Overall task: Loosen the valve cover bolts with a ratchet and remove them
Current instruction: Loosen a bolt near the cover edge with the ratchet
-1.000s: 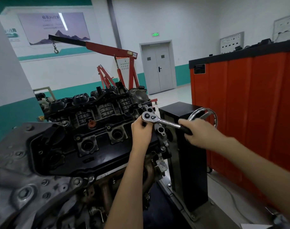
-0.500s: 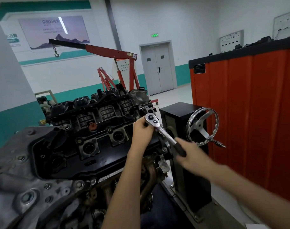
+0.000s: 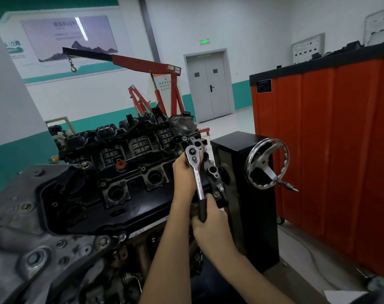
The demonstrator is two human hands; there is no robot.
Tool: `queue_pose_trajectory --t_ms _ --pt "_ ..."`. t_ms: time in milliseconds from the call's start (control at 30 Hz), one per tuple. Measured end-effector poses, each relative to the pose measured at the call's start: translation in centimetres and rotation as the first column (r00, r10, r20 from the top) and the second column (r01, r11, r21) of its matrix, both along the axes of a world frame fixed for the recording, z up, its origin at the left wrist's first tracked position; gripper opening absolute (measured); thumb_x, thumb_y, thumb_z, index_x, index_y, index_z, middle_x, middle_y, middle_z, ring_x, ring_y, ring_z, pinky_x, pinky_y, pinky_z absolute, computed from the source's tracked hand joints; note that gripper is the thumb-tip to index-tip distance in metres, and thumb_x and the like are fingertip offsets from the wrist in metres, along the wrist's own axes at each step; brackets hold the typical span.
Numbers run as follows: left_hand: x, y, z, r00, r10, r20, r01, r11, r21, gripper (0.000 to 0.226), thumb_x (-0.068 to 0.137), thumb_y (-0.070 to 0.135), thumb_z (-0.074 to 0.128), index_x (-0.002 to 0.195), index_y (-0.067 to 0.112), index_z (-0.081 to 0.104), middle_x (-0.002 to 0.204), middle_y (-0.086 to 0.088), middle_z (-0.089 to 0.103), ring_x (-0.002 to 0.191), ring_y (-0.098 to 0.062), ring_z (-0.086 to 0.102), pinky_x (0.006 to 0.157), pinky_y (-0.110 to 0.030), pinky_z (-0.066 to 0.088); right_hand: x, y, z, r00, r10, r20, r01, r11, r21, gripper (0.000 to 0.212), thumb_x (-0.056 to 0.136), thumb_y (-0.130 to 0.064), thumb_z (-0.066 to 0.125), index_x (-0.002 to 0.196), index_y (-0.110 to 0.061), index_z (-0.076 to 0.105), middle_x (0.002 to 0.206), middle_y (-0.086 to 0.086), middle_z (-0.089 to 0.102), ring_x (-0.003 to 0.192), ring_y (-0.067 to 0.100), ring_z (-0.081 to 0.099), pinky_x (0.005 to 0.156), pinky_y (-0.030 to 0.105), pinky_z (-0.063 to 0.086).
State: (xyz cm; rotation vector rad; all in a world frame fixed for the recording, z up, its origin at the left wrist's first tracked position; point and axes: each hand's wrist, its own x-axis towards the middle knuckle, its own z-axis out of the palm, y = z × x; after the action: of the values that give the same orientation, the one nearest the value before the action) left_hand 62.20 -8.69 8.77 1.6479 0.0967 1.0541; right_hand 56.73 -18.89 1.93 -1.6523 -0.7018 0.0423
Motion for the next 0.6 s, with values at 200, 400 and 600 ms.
queue_pose_trajectory --t_ms 200,400,600 --pt "-0.3 0.5 0.4 0.992 0.041 -0.123 -0.026 0.992 0.12 0.027 0.09 0.003 0.057 0.067 0.014 0.064 0.068 0.005 0.06 0.071 -0.009 0.051 0.07 -0.026 0.042 8.6 -7.9 4.4 0.938 0.164 0.305 -0.009 0.892 -0.452 0.028 0.086 -0.004 0.061 0.099 -0.027 0.052 0.072 0.0 0.054 0.054 0.009 0.053 0.046 0.014 0.04" --pt "-0.5 0.1 0.0 0.995 0.085 -0.058 -0.078 0.989 0.125 0.025 0.091 0.003 0.057 0.077 0.022 0.066 0.074 0.004 0.064 0.072 -0.007 0.053 0.068 -0.021 0.043 11.9 -8.8 7.7 0.751 0.147 0.644 0.315 0.778 -0.544 0.015 0.089 -0.013 0.058 0.095 -0.021 0.047 0.068 -0.006 0.051 0.062 0.017 0.056 0.055 0.025 0.042" --pt "-0.1 -0.3 -0.2 0.996 0.087 -0.03 -0.084 0.992 0.094 0.044 0.09 0.004 0.064 0.056 0.027 0.049 0.051 0.018 0.049 0.057 0.002 0.037 0.056 -0.015 0.035 1.6 -2.2 0.0 0.999 -0.023 0.041 0.026 0.997 -0.072 0.021 0.084 -0.004 0.058 0.101 -0.015 0.051 0.07 0.008 0.054 0.056 0.017 0.052 0.05 0.026 0.043"
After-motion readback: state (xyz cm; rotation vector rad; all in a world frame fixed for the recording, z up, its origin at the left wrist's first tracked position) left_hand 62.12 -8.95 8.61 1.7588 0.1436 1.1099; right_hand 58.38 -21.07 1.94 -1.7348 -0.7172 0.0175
